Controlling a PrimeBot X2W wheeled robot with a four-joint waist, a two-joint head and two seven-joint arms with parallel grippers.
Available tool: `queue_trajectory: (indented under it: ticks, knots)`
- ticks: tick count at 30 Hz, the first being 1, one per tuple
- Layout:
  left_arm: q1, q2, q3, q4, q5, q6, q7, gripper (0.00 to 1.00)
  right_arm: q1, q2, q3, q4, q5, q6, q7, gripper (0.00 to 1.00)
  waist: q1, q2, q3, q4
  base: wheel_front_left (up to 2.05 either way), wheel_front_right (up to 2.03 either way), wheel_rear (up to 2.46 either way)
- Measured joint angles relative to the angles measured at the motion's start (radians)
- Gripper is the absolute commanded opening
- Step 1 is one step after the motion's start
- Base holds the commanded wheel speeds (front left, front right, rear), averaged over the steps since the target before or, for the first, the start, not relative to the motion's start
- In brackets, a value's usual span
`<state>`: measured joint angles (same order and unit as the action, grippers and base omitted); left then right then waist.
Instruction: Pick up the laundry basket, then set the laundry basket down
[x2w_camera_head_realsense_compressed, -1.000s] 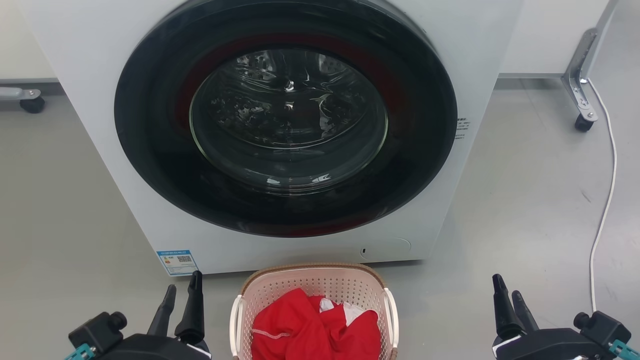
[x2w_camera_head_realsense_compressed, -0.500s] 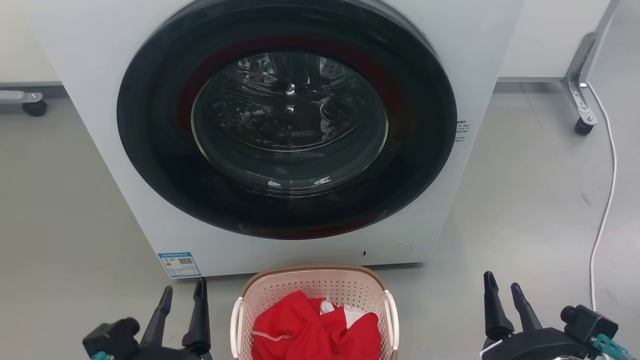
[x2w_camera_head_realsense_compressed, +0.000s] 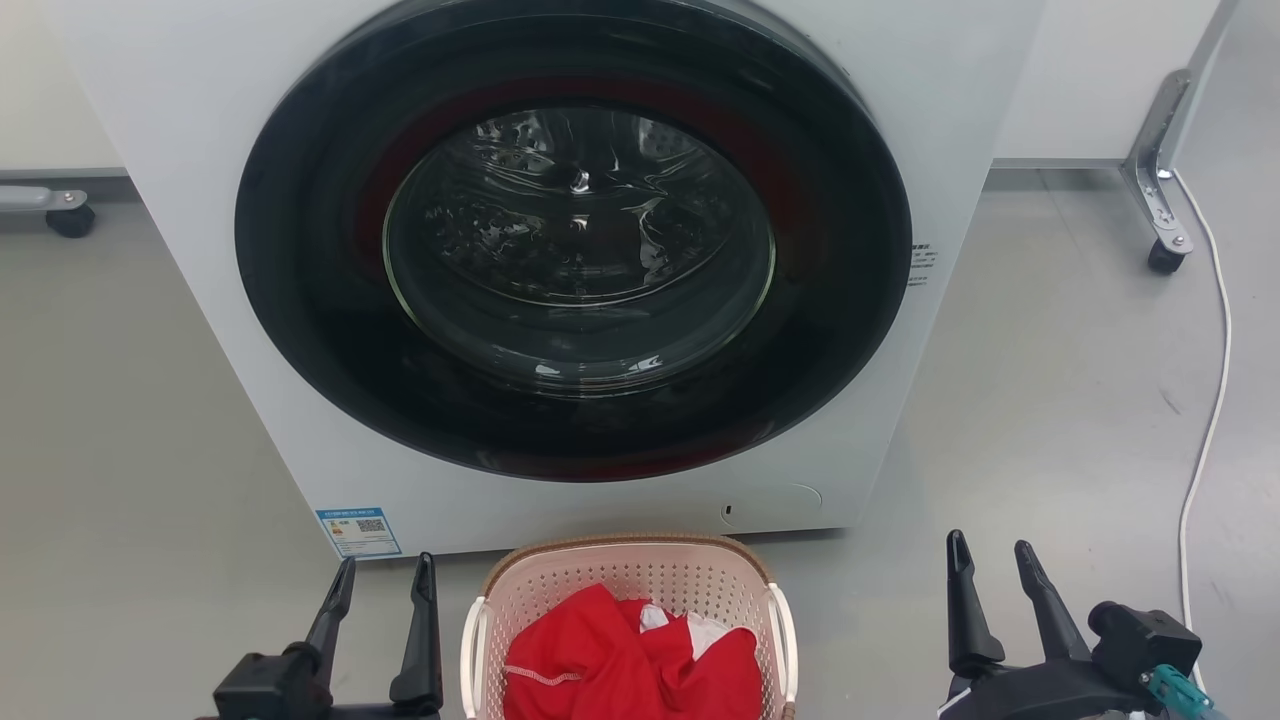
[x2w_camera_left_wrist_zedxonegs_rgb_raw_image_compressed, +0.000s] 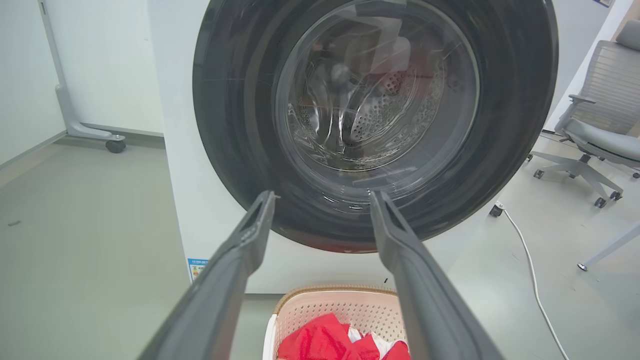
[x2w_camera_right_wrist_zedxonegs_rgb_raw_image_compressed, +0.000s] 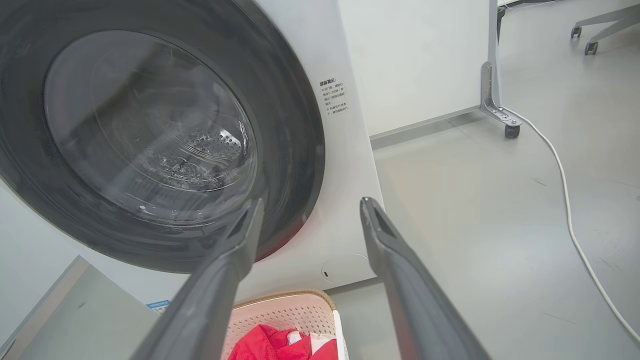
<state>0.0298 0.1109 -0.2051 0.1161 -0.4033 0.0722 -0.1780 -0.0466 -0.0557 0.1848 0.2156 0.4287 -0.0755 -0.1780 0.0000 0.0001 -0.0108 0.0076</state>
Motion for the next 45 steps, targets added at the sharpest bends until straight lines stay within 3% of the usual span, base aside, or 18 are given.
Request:
queue_trajectory:
  ticks: [20, 45]
  knots:
    - [0.022, 0.009, -0.041, -0.065, 0.305, 0.052, -0.072, 1.00, 0.015, -0.001, 0.051, -0.053, -0.305, -0.049, -0.071, 1.00, 0.0000, 0.0000, 0.002, 0.001, 0.00, 0.00, 0.00]
    - [0.040, 0.008, -0.029, -0.093, 0.310, 0.052, -0.072, 1.00, 0.022, -0.001, 0.044, -0.081, -0.311, -0.049, -0.074, 1.00, 0.0000, 0.0000, 0.032, 0.000, 0.00, 0.00, 0.00]
